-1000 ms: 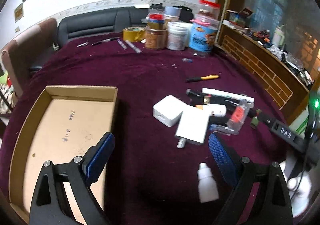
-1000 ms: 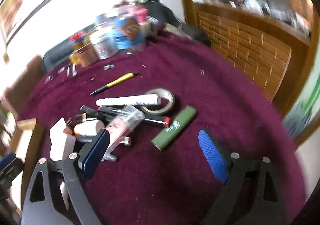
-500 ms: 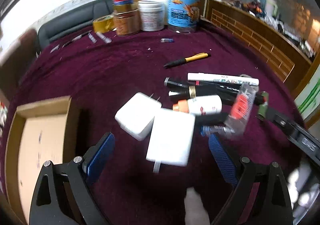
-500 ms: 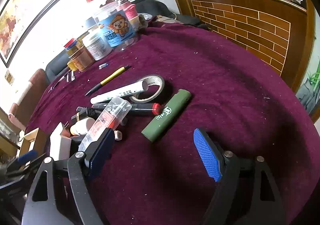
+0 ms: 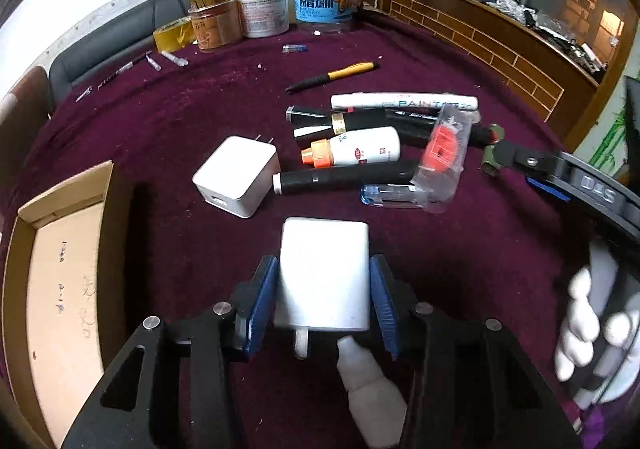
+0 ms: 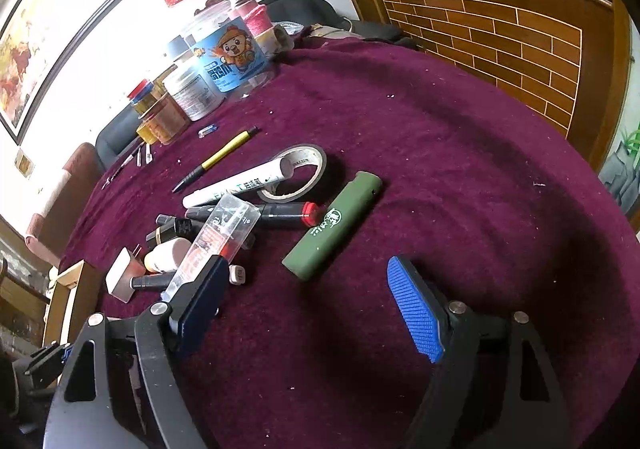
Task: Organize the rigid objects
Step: 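Lift the charger with the left gripper while the right gripper grasps the white dropper bottle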
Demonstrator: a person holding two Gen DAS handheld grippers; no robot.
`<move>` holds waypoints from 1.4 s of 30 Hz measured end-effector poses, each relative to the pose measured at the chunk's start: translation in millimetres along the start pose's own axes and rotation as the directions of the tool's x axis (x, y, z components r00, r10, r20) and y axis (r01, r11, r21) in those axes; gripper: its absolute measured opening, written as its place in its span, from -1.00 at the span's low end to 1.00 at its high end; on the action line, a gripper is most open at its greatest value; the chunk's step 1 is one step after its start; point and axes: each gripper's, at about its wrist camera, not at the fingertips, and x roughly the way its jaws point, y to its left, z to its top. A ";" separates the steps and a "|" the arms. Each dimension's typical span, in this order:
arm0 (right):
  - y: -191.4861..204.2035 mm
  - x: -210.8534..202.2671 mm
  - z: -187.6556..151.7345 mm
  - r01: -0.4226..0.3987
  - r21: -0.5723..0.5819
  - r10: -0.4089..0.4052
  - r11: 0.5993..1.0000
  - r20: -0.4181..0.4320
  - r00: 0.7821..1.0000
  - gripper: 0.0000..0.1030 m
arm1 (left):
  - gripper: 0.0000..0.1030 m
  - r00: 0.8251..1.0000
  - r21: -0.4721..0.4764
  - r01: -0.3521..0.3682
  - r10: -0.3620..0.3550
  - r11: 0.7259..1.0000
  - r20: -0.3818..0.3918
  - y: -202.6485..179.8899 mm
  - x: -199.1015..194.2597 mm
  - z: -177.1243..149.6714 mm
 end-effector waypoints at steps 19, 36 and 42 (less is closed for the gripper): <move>-4.6 0.4 0.9 0.004 0.022 -0.004 1.000 -0.016 1.000 0.59 | -0.22 0.949 -0.274 0.250 -0.179 0.929 0.260 63.6 -124.5 -54.8; 150.2 -35.7 -102.3 -0.197 -0.509 0.049 0.838 -0.290 0.956 0.01 | -0.22 0.954 -0.372 0.211 -0.107 0.904 0.281 117.8 -138.6 -99.0; 175.0 -13.4 -116.4 -0.191 -0.551 -0.001 0.813 -0.329 0.944 -0.30 | -0.22 0.952 -0.399 0.199 -0.080 0.895 0.295 135.7 -145.9 -109.0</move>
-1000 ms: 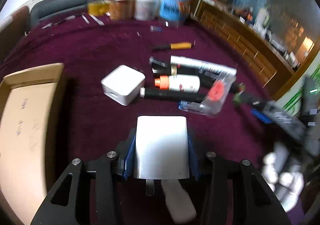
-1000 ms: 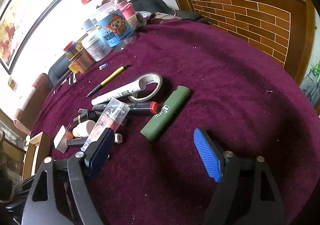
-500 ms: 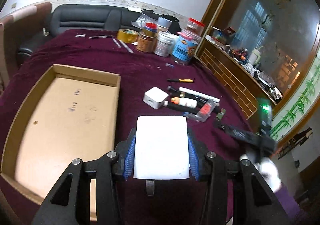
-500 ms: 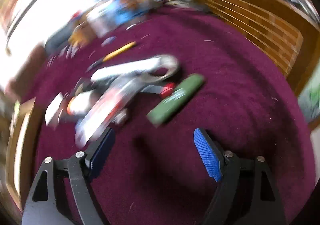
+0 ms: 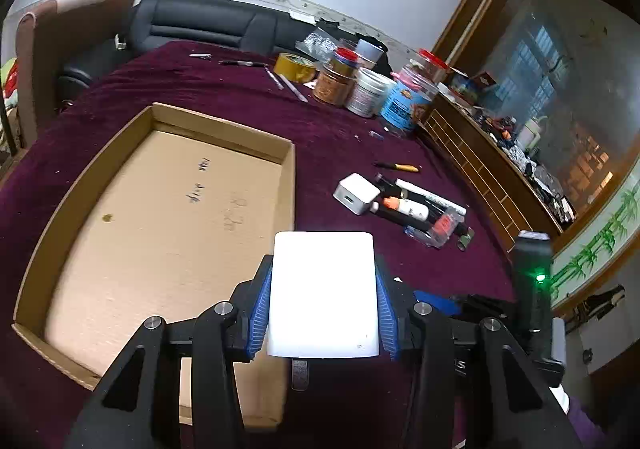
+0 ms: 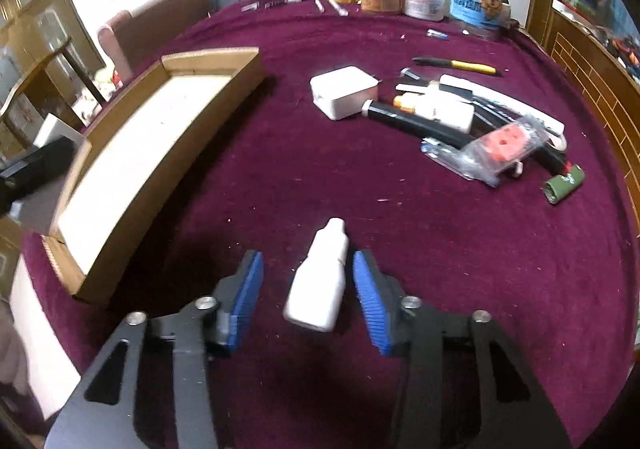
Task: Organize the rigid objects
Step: 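Lift the charger with the left gripper while the right gripper grasps the white dropper bottle, then lower charger and dropper bottle into the cardboard box and open both grippers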
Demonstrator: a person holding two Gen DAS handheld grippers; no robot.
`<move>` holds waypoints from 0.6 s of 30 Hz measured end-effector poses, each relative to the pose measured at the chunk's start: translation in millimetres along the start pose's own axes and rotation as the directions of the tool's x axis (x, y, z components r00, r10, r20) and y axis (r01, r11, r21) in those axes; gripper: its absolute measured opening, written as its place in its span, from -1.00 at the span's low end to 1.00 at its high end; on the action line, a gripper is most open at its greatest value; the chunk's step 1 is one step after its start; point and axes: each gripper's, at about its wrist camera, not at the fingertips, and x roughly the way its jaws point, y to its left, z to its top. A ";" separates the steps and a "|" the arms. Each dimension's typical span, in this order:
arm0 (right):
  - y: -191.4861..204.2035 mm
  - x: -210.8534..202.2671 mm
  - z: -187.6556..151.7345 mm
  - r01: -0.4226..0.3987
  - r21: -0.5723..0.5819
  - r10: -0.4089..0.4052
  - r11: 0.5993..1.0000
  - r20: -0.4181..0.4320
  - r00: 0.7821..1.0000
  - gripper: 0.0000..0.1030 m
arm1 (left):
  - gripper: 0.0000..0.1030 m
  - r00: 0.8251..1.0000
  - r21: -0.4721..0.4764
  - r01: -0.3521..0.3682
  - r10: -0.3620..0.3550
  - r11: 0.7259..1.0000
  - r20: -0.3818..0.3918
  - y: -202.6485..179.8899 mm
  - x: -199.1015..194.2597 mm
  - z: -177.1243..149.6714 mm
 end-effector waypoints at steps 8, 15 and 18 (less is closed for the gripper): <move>-4.7 -11.8 11.8 -0.068 0.049 0.068 0.997 0.005 0.998 -0.53 | -0.22 1.000 -0.060 0.015 -0.015 0.998 -0.005 33.0 -15.4 24.0; 26.2 -30.0 79.6 -0.283 0.075 0.278 0.956 0.069 0.958 -0.52 | -0.22 0.999 -0.072 0.000 -0.003 0.997 -0.044 57.8 2.8 74.9; 46.1 -13.7 110.3 -0.305 0.084 0.300 0.949 0.070 0.951 -0.52 | -0.22 0.997 -0.098 -0.008 0.000 0.995 -0.079 71.2 32.2 94.0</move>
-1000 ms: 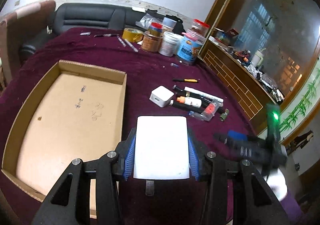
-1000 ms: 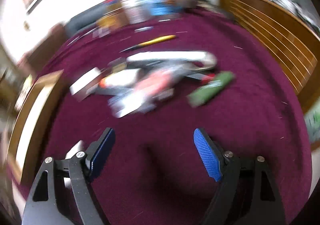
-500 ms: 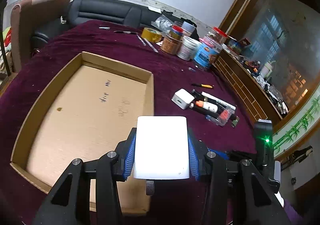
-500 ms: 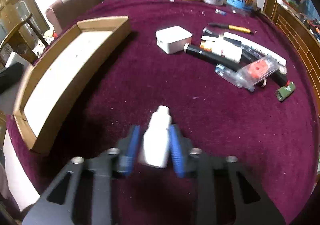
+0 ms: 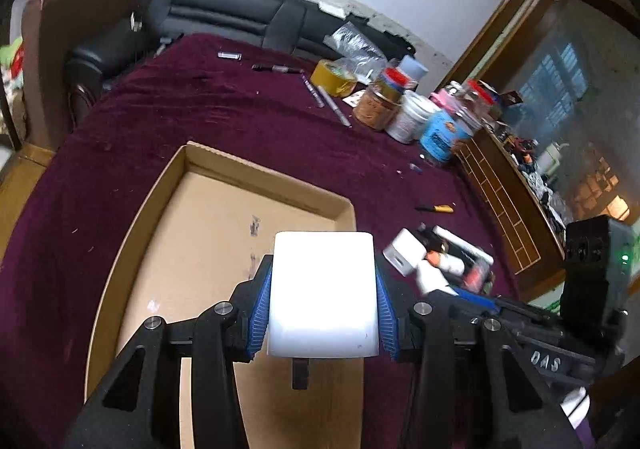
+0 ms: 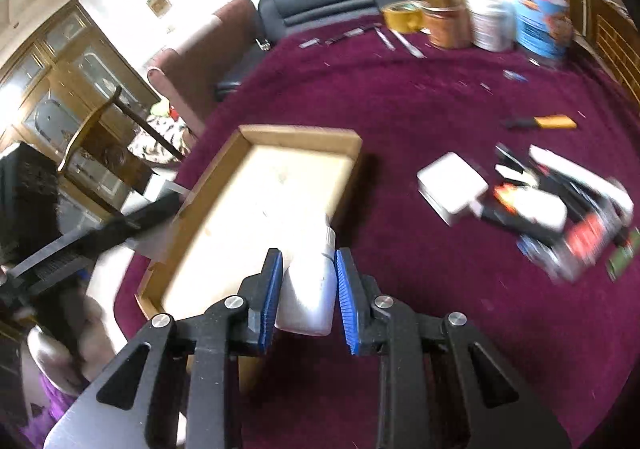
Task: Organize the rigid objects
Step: 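Lower charger and dropper bottle into the cardboard box and open both grippers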
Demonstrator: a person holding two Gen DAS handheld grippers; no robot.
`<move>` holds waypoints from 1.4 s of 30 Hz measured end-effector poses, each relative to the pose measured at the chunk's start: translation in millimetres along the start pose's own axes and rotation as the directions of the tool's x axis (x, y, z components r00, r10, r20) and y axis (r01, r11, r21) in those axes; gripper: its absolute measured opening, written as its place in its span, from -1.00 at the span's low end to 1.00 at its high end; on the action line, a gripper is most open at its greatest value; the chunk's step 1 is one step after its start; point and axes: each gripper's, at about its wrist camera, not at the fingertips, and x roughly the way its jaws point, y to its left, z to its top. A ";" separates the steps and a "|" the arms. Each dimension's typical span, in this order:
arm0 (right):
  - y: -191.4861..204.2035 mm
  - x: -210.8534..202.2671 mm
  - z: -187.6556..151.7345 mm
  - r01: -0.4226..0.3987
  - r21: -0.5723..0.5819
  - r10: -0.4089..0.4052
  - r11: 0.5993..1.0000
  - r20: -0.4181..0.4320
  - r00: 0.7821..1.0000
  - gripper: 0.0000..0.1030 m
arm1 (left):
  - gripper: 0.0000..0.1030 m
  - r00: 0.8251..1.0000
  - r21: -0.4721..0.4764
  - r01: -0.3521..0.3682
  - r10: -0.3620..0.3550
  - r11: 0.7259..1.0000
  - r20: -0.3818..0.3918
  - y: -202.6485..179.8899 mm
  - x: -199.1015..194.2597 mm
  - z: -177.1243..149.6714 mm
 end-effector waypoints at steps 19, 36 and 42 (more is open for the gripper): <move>3.6 104.5 39.4 0.223 -0.023 -0.223 0.975 -0.024 0.974 -0.52 | -0.24 0.986 -0.227 0.033 -0.070 0.973 -0.153 52.1 122.6 26.1; -15.0 24.0 16.0 0.240 0.025 -0.241 0.970 0.163 0.957 -0.08 | 0.06 0.997 -0.311 -0.074 0.077 0.948 -0.001 88.8 60.7 -7.2; -39.4 -4.6 -15.0 0.222 0.097 -0.236 0.970 0.174 0.956 -0.08 | 0.06 0.995 -0.372 -0.084 0.100 0.924 0.026 100.9 50.7 -21.5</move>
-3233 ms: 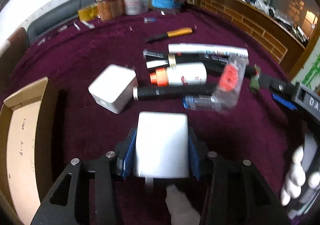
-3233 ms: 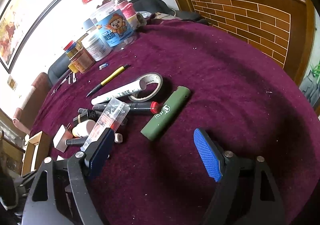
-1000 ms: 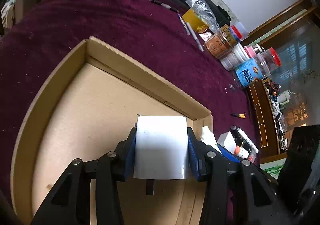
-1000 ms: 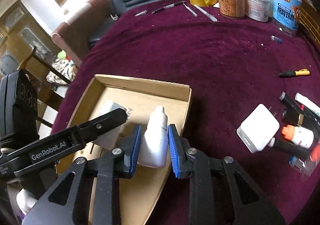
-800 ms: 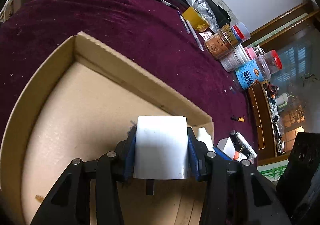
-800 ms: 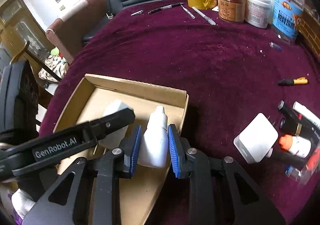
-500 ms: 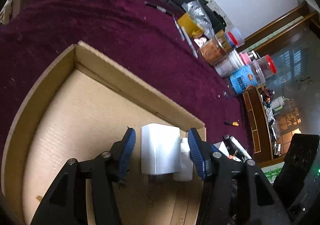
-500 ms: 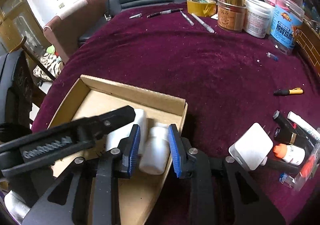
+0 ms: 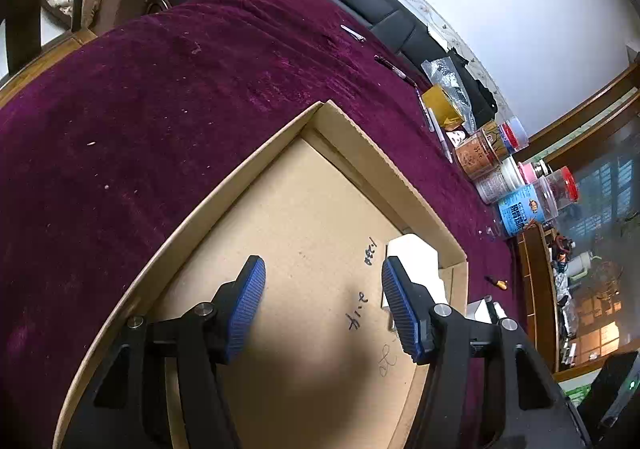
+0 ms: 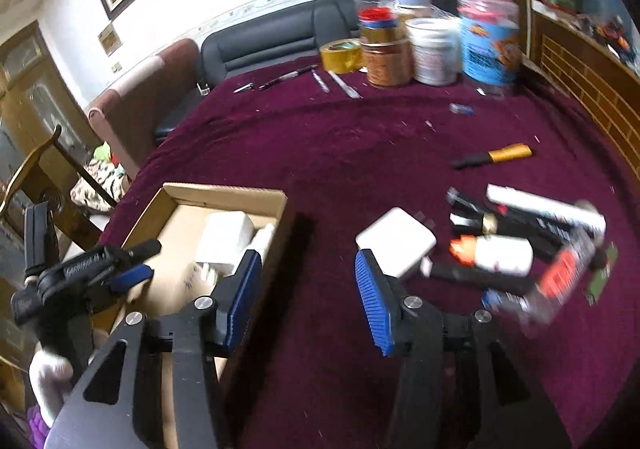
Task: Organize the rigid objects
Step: 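Lower charger and dropper bottle into the cardboard box and open both grippers, then grasp the white square charger with the left gripper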
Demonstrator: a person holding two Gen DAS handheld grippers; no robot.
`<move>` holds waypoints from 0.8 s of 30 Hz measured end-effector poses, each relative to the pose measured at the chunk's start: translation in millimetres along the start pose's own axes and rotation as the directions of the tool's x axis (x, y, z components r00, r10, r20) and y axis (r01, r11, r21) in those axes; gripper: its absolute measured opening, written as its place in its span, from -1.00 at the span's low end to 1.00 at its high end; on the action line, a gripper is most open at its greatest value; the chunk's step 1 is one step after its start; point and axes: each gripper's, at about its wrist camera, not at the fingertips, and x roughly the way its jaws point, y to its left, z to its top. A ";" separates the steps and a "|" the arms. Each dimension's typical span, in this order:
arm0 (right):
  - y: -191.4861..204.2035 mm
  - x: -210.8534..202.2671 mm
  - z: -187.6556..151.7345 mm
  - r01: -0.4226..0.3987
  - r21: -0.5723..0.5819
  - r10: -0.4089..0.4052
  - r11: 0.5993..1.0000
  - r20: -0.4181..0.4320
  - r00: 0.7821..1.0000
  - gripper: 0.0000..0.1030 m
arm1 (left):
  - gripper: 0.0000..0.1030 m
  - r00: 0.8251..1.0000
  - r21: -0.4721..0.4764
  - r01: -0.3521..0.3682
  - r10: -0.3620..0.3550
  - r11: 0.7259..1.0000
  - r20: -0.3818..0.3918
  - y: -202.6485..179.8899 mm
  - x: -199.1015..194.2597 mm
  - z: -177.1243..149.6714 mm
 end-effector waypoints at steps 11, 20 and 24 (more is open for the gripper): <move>-58.7 -53.1 -34.0 0.106 0.054 -0.110 0.993 0.079 0.991 -0.08 | 0.11 0.998 0.014 -0.031 0.031 0.999 0.047 -4.2 -15.5 -15.7; -115.5 -71.7 -23.7 0.300 0.063 -0.307 0.952 0.217 0.927 0.71 | 0.32 0.997 0.262 0.039 -0.056 0.964 0.057 -97.7 -66.9 -53.3; -153.6 -62.4 -19.4 0.296 0.140 -0.322 0.945 0.222 0.921 0.71 | 0.32 0.999 0.382 0.053 -0.050 0.923 -0.020 -147.5 -45.7 -71.0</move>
